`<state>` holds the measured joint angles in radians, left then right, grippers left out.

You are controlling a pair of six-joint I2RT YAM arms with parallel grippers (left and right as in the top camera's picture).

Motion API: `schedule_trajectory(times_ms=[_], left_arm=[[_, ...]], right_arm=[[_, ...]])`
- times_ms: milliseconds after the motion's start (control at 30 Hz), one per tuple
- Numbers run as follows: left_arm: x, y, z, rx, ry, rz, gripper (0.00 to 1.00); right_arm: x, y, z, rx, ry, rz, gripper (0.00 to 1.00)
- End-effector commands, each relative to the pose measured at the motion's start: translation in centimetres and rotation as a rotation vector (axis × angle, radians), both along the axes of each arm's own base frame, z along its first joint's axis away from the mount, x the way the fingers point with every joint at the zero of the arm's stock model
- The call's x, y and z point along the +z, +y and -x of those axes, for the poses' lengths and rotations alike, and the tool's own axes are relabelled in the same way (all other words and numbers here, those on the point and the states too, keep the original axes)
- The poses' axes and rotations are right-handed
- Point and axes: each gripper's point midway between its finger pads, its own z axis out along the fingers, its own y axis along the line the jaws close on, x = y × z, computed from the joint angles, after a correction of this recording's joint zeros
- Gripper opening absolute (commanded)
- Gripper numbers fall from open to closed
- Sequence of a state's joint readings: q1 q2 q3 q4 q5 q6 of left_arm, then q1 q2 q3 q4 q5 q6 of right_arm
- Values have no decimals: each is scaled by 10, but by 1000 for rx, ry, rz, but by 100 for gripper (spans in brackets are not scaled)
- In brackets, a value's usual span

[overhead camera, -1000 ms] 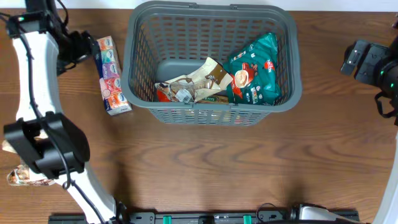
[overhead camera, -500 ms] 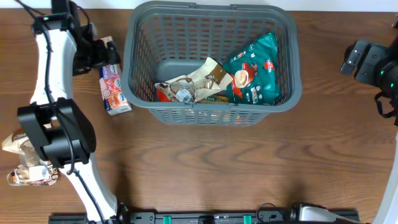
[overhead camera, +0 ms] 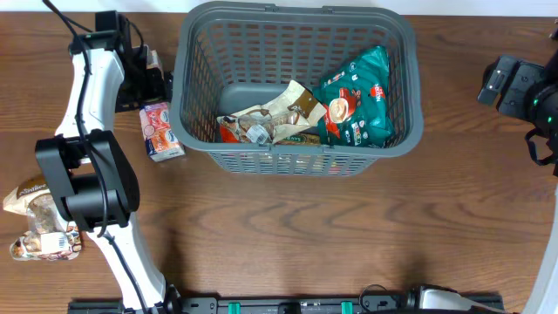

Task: Pack container
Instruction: 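Move the left gripper back to the tissue packet multipack, then grasp the tissue packet multipack with the left gripper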

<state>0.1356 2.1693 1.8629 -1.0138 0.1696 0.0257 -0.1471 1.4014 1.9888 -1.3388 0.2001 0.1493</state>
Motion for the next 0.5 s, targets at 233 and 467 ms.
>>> schedule_trajectory(times_ms=[233,467], left_arm=[[-19,14,-4,98,-1,-52,99],[-50,13,8,98,26,-49,99]], right_arm=[[4,-4,1,-22,-11,3,99],[4,-4,1,-22,-11,3,99]])
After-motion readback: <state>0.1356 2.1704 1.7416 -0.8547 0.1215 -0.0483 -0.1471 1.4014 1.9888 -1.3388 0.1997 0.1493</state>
